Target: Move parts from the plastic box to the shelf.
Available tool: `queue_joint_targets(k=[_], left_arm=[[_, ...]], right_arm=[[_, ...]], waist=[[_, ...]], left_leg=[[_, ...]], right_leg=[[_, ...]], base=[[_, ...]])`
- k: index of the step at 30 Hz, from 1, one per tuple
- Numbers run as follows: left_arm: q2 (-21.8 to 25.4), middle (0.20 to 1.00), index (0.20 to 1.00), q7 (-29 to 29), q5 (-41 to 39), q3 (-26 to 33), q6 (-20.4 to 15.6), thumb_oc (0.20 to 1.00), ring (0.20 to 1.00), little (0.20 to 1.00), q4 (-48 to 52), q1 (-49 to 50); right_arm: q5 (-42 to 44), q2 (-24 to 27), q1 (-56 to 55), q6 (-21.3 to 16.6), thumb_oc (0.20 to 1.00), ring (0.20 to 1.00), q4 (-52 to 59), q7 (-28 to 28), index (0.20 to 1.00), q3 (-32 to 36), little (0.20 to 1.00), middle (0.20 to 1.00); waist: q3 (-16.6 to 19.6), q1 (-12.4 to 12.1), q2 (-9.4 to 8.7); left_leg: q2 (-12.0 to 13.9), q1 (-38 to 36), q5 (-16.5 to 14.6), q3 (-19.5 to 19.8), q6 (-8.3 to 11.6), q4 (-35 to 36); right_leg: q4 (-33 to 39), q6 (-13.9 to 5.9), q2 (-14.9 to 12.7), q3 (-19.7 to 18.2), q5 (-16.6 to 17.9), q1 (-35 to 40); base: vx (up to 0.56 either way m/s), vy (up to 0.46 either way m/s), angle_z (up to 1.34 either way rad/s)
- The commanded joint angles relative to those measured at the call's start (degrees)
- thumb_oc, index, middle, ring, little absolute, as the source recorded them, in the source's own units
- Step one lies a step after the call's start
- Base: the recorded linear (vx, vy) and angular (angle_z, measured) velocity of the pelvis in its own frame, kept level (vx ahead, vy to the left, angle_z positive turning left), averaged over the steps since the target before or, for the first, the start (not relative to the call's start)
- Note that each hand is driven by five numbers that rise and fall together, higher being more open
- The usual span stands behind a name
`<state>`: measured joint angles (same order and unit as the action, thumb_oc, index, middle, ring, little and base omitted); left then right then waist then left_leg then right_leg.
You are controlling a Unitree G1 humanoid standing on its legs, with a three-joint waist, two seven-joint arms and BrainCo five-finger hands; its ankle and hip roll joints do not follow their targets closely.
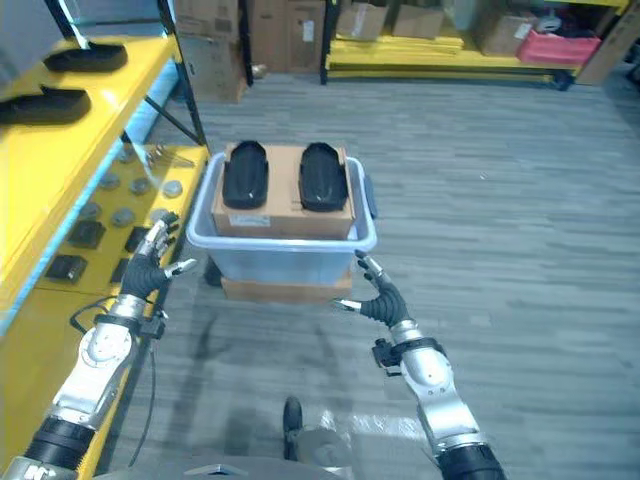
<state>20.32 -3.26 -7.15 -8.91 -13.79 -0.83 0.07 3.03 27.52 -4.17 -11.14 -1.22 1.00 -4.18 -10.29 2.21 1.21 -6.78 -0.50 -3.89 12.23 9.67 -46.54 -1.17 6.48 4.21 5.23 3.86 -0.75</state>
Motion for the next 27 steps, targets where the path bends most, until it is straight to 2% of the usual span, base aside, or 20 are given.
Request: queue_joint_targets(k=[1, 2, 3, 4, 5, 6, 7, 8, 9, 13, 16, 19, 22, 23, 25, 27], left_arm=[[2.19, 1.000, 1.000, -0.59, -1.01, 2.84, -2.51, 1.000, 1.000, 1.000, 1.93, -0.69], [1.92, 1.000, 1.000, -0.85, -1.55, 2.99, -2.73, 1.000, 1.000, 1.000, 1.99, -0.81], [1.93, 1.000, 1.000, -0.84, -1.57, 2.99, -2.72, 1.000, 1.000, 1.000, 2.01, -0.80], [2.00, 1.000, 1.000, -0.96, -1.87, 3.11, -2.81, 1.000, 1.000, 1.000, 2.00, -0.81], [2.10, 1.000, 1.000, -1.44, -2.13, 3.20, -2.93, 1.000, 1.000, 1.000, 1.88, -0.90], [2.21, 1.000, 1.000, -1.74, -2.19, 3.25, -2.91, 1.000, 1.000, 1.000, 1.82, -0.90], [2.21, 1.000, 1.000, -1.74, -2.19, 3.25, -2.91, 1.000, 1.000, 1.000, 1.82, -0.90], [2.10, 1.000, 1.000, -1.99, -2.04, 3.07, -2.84, 1.000, 1.000, 1.000, 1.58, -0.90], [1.99, 1.000, 1.000, -1.92, -1.98, 2.91, -2.92, 1.000, 1.000, 1.000, 1.56, -0.86], [2.06, 1.000, 1.000, -1.26, -1.44, 2.03, -2.84, 1.000, 1.000, 1.000, 1.85, -0.88], [2.68, 1.000, 1.000, -0.93, -1.49, 1.59, -2.56, 1.000, 1.000, 1.000, 2.41, -0.99], [3.06, 1.000, 1.000, -0.70, -1.55, 1.08, -2.25, 1.000, 1.000, 1.000, 2.57, -1.29], [3.54, 1.000, 1.000, -0.31, -1.49, 0.47, -1.86, 1.000, 1.000, 1.000, 2.43, -1.79], [4.24, 1.000, 1.000, 0.43, -1.99, -0.32, -1.50, 1.000, 1.000, 1.000, 2.54, -2.60], [4.61, 1.000, 1.000, 0.75, -1.91, -0.70, -1.29, 1.000, 1.000, 1.000, 2.02, -3.39], [5.45, 1.000, 1.000, 1.16, -0.96, -1.18, -0.97, 1.000, 1.000, 1.000, 1.43, -4.90]], right_arm=[[2.12, 1.26, 1.38, -2.72, 1.000, 1.000, 1.39, -0.98, 1.000, 0.75, 1.000, 1.000], [1.72, 1.77, 2.06, -2.67, 1.000, 1.000, 1.25, -2.09, 1.000, 1.01, 1.000, 1.000], [1.72, 1.77, 2.09, -2.69, 1.000, 1.000, 1.19, -2.13, 1.000, 0.98, 1.000, 1.000], [1.94, 1.76, 2.19, -2.92, 1.000, 1.000, 1.13, -2.51, 1.000, 1.18, 1.000, 1.000], [1.85, 1.69, 2.57, -3.21, 1.000, 1.000, 0.44, -3.35, 1.000, 1.65, 1.000, 1.000], [1.47, 1.87, 2.71, -3.13, 1.000, 1.000, 0.36, -3.50, 1.000, 1.61, 1.000, 1.000], [1.47, 1.87, 2.71, -3.13, 1.000, 1.000, 0.36, -3.50, 1.000, 1.61, 1.000, 1.000], [0.54, 2.03, 2.48, -2.94, 1.000, 1.000, 0.81, -3.19, 1.000, 1.74, 1.000, 1.000], [0.32, 2.01, 2.34, -3.11, 1.000, 1.000, 0.94, -3.01, 1.000, 1.76, 1.000, 1.000], [-0.98, 1.20, 0.90, -3.10, 1.000, 1.000, 0.94, -2.87, 1.000, 2.12, 1.000, 1.000], [-0.67, -0.21, -0.21, -2.92, 1.000, 1.000, 1.07, -2.58, 1.000, 1.92, 1.000, 1.000], [-2.25, -0.78, -0.70, -2.55, 1.000, 1.000, 1.45, -2.18, 1.000, 1.47, 1.000, 1.000], [-3.39, -1.40, -0.61, -2.23, 1.000, 1.000, 1.80, -2.25, 1.000, 1.30, 1.000, 1.000], [-3.80, -1.76, -0.39, -2.02, 1.000, 1.000, 1.86, -2.27, 1.000, 1.33, 1.000, 1.000], [-3.83, -2.10, -0.34, -1.89, 1.000, 1.000, 1.70, -2.42, 1.000, 1.40, 1.000, 1.000], [-3.77, -2.89, 0.05, -1.95, 1.000, 1.000, 1.14, -2.77, 1.000, 1.07, 1.000, 1.000]], waist=[[-0.26, 0.12, -2.62], [-0.55, -0.52, -3.70], [-0.53, -0.88, -3.54], [-0.38, -1.13, -3.72], [0.12, -1.38, -3.56], [0.04, -1.88, -3.58], [0.04, -1.88, -3.58], [0.36, -2.28, -3.21], [0.57, -2.20, -2.80], [2.05, -1.21, -1.85], [2.44, -1.01, -2.09], [2.29, -1.22, -2.33], [1.24, -0.89, -2.05], [-0.66, 0.38, -1.94], [-0.90, 0.50, -1.86], [-1.17, 0.74, -1.46]], left_leg=[[1.42, 1.94, 5.36, -4.41, -3.32, 2.76], [4.35, 6.60, 3.77, -8.94, -5.16, 4.87], [4.61, 6.51, 3.40, -9.30, -5.26, 4.74], [6.08, 7.46, 2.30, -11.13, -6.05, 10.33], [8.80, 7.19, 0.16, -13.63, -6.77, 23.47], [9.09, 6.24, 0.65, -13.91, -6.75, 29.92], [9.09, 6.24, 0.65, -13.91, -6.75, 29.92], [9.91, 4.70, 2.26, -12.97, -6.36, 39.14], [9.95, 2.66, 2.62, -12.70, -6.38, 42.73], [9.76, -1.68, 3.74, -12.82, -6.39, 48.43], [9.02, -3.03, 3.06, -13.43, -7.26, 48.96], [8.38, -4.25, 2.44, -14.06, -8.44, 49.99], [8.31, -5.50, 1.58, -15.10, -9.69, 51.49], [8.47, -5.58, 1.57, -15.22, -10.33, 51.54], [8.55, -5.00, 1.41, -15.35, -10.44, 51.54], [9.08, -5.14, 0.61, -15.51, -10.06, 51.54]], right_leg=[[5.42, -9.83, -3.74, -2.03, -1.52, 3.65], [5.80, -9.40, -4.74, -1.17, -2.53, 5.89], [5.72, -9.41, -4.56, -1.51, -2.67, 5.85], [5.92, -9.51, -4.88, -1.05, -3.28, 6.58], [6.08, -10.13, -5.39, -0.12, -4.28, 7.29], [6.13, -10.40, -5.69, -0.33, -4.96, 7.77], [6.13, -10.40, -5.69, -0.33, -4.96, 7.77], [6.17, -10.88, -5.90, -0.54, -5.92, 8.82], [6.17, -11.14, -5.69, -0.31, -6.15, 8.88], [6.17, -11.67, -5.89, -0.37, -6.45, 8.52], [6.12, -11.90, -6.73, -1.21, -6.73, 9.04], [2.60, -12.25, -7.57, -1.91, -7.32, 8.53], [-5.96, -14.18, -7.55, -3.05, -7.40, 3.60], [-12.47, -16.88, -7.05, -5.08, -4.72, -1.19], [-14.55, -17.31, -6.87, -6.69, -5.25, -3.46], [-10.35, -16.74, -8.74, -7.08, -5.91, -4.15]], base=[[0.24, -0.137, -0.09], [0.25, -0.134, -0.14], [0.26, -0.082, 0.05], [0.28, 0.045, 0.16], [0.34, 0.077, 0.07], [0.24, 0.083, -0.13], [0.21, 0.122, 0.01], [0.20, 0.127, 0.03], [0.20, 0.125, -0.13], [0.10, 0.130, -0.32], [0.11, 0.167, -0.05], [0.05, 0.131, 0.06], [-0.01, 0.148, -0.15], [-0.07, 0.111, -0.44], [-0.05, 0.041, -0.30], [0.05, -0.051, -0.04]])
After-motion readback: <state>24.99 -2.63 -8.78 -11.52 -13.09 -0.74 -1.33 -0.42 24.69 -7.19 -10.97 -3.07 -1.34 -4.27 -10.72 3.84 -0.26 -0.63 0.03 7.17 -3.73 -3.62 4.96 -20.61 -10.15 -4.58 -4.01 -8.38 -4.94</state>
